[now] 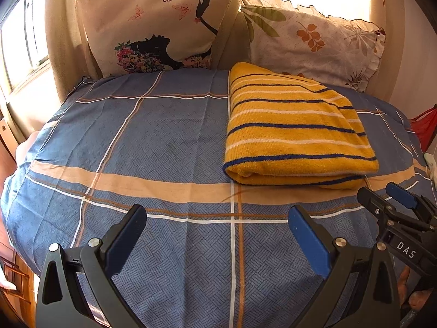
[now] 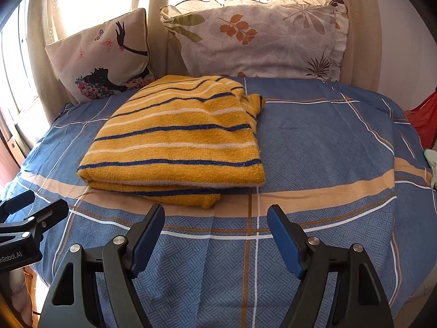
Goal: Fold small clothes
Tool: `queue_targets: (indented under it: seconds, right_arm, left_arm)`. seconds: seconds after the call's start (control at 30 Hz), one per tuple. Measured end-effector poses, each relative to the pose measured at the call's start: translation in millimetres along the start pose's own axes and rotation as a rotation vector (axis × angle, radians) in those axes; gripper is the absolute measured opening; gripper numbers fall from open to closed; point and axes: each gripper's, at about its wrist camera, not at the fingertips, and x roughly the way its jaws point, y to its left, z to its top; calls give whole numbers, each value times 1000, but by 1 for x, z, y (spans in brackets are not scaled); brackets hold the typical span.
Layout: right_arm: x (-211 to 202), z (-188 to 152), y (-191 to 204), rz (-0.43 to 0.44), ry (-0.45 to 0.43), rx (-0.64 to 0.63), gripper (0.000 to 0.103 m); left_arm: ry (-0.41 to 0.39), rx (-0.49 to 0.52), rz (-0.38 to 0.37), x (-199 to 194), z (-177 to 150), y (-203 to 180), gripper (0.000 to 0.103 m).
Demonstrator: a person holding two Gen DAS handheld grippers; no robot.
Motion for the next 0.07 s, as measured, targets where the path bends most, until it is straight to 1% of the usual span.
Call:
queue_targets:
  seconds: [0.07]
  right_arm:
    - [3, 1, 5, 0, 6, -12, 82]
  left_arm:
    - [4, -1, -5, 2, 2, 1, 103]
